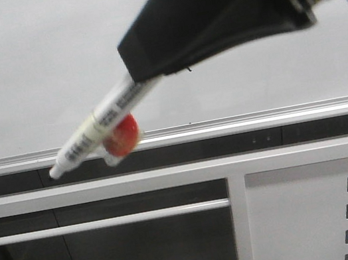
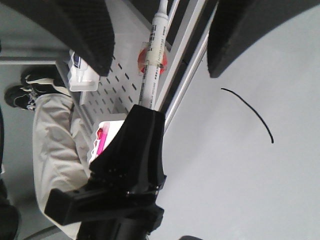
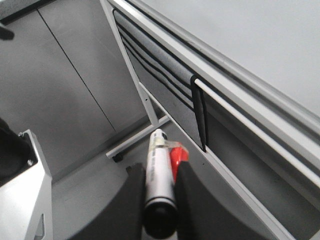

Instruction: Write number 1 on whiteboard

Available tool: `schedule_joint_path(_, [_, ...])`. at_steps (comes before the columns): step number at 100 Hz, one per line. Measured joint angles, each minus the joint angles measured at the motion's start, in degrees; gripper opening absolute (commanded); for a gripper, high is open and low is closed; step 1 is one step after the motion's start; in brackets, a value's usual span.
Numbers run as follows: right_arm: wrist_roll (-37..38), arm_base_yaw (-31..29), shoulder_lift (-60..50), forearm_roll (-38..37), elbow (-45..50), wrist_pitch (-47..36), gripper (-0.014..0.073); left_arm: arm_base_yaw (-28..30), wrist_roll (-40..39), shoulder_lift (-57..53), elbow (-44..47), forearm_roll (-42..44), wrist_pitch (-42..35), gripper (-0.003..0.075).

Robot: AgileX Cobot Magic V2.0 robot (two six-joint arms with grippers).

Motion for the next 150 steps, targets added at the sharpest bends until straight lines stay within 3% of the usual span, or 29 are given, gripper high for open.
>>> schedule_joint_path(36, [0.35, -3.09, 4.36, 0.00, -7.24, 5.94, -0.0061, 0.00, 3.83, 9.06, 0.00, 0.26, 4.77, 0.0388])
schedule_joint_path(74, [2.43, -13.92, 4.55, -0.19, -7.33, 17.56, -0.0061, 0.00, 6.15, 17.92, -0.13, 0.26, 8.44, 0.0372])
schedule_joint_path(105, [2.56, -14.16, 4.55, -0.85, -9.73, 20.96, -0.0061, 0.00, 6.26, 26.86, -6.67, 0.26, 8.65, 0.0342])
schedule_joint_path(126, [2.56, -14.16, 4.55, -1.84, -12.70, 21.65, -0.0061, -0.13, 6.26, 29.81, -8.75, 0.26, 4.21, 0.0335])
schedule_joint_path(150, [2.56, -14.16, 4.55, -2.69, -13.50, 22.62, -0.0061, -5.87, 6.26, 30.25, -8.75, 0.26, 5.45, 0.0335])
